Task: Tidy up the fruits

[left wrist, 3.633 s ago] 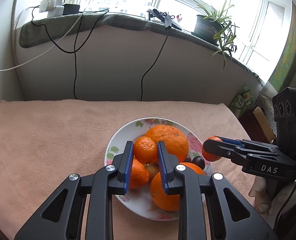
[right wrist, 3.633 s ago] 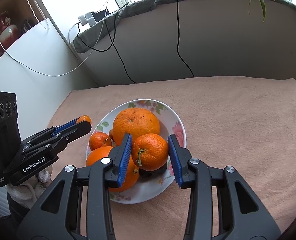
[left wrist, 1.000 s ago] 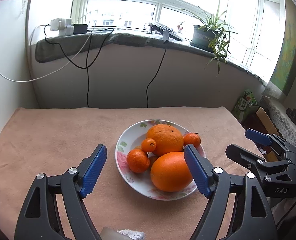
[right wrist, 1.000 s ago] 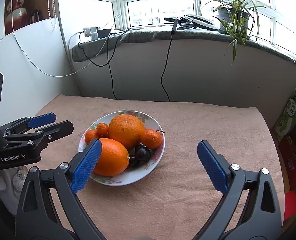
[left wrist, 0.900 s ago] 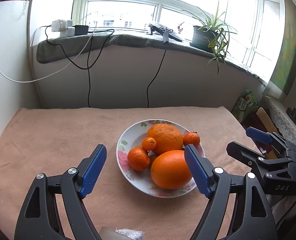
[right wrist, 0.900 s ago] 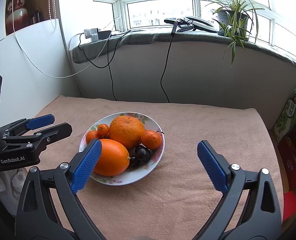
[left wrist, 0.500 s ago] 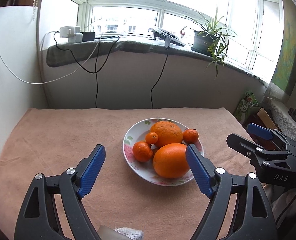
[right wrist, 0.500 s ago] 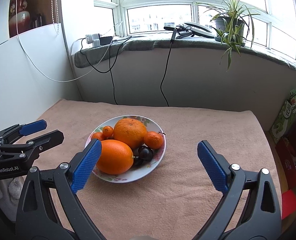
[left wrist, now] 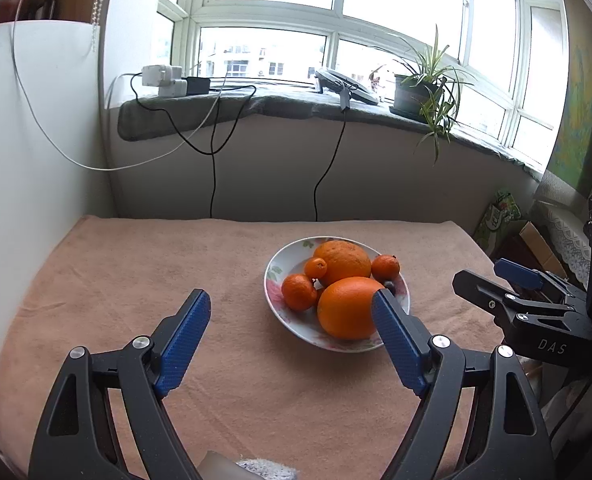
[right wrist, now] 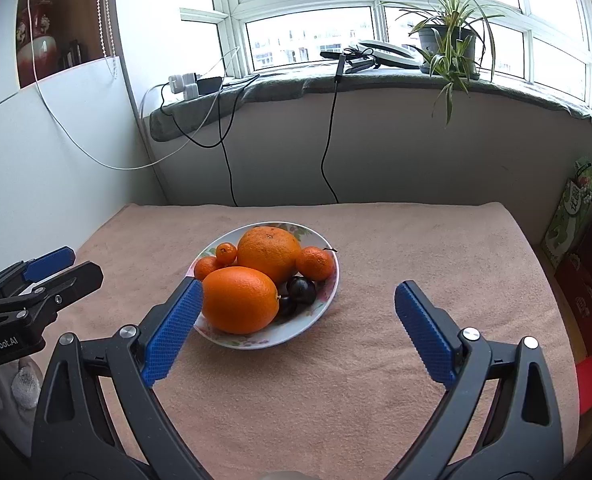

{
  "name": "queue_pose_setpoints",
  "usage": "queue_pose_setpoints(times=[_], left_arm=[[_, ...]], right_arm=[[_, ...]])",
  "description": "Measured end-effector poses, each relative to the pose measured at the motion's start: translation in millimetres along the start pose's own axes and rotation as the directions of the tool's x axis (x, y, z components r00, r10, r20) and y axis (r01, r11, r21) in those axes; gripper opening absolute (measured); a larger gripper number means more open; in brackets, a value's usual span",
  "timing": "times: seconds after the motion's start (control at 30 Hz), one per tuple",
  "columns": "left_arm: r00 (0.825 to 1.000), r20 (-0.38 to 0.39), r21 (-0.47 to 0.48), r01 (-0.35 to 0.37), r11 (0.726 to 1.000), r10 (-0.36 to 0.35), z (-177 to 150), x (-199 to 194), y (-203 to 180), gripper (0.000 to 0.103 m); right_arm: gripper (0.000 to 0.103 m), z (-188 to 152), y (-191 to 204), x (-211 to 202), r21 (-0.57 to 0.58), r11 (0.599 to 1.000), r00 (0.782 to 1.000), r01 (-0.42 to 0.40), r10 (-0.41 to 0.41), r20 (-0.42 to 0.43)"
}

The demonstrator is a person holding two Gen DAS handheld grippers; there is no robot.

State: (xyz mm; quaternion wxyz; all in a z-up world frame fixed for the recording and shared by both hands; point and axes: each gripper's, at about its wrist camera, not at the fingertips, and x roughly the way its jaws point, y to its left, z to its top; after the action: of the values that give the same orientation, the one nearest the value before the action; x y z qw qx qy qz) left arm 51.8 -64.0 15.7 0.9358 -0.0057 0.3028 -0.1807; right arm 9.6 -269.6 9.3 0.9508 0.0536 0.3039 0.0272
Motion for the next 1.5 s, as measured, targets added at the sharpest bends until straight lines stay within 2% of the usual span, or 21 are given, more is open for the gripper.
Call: queue_pose_setpoints(times=[1.5], left_arm=[[1.0, 0.01, -0.006, -0.023, 1.0, 0.023, -8.0, -9.7, 2.5, 0.083]], right_arm=[[0.098, -8.8, 5.0, -3.9, 0.032, 0.999, 1.0, -0.021, 0.021, -0.014]])
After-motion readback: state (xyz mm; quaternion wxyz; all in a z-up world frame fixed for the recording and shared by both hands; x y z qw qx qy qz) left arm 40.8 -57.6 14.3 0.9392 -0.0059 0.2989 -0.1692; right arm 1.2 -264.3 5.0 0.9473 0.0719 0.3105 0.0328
